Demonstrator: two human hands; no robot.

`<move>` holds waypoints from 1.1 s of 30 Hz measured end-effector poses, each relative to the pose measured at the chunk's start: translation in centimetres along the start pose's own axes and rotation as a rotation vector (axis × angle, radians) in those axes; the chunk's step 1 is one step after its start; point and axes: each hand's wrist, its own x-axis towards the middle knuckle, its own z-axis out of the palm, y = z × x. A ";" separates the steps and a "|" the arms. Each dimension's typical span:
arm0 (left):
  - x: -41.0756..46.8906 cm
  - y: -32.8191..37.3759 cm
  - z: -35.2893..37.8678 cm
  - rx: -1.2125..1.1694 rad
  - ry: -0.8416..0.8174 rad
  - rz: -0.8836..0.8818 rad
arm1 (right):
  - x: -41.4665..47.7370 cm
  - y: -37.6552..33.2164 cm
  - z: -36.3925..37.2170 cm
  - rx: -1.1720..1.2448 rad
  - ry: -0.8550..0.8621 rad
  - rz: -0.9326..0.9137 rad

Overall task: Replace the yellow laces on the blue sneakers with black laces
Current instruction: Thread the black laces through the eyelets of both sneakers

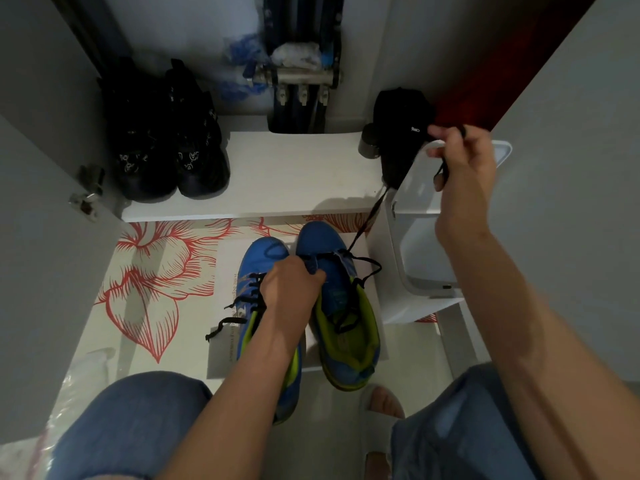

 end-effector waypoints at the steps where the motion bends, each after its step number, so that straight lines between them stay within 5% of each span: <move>1: 0.0 0.0 0.1 -0.009 0.001 0.012 | -0.2 0.4 0.1 -0.090 -0.077 0.029; 8: 0.2 -0.2 1.1 -0.172 0.070 0.169 | -2.4 5.0 2.8 -0.340 -0.500 0.306; 13: 0.3 -0.4 1.4 -0.231 0.060 0.210 | -3.7 9.4 1.4 -1.026 -0.920 0.133; 19: 0.4 -0.3 1.4 -0.226 0.076 0.206 | -4.4 9.5 1.6 -1.251 -0.933 -0.042; 24: 0.5 -0.3 1.3 -0.263 0.097 0.167 | -2.7 7.2 1.1 -1.136 -0.692 -0.041; 26: 0.5 -0.3 1.2 -0.224 0.096 0.151 | -2.4 6.2 0.7 -1.054 -0.643 0.007; 29: 0.5 -0.1 1.0 -0.186 0.080 0.150 | -2.6 5.0 0.4 -1.138 -0.825 0.153; 33: 0.6 0.0 0.9 -0.122 0.073 0.160 | -2.8 3.4 0.0 -1.356 -1.166 0.665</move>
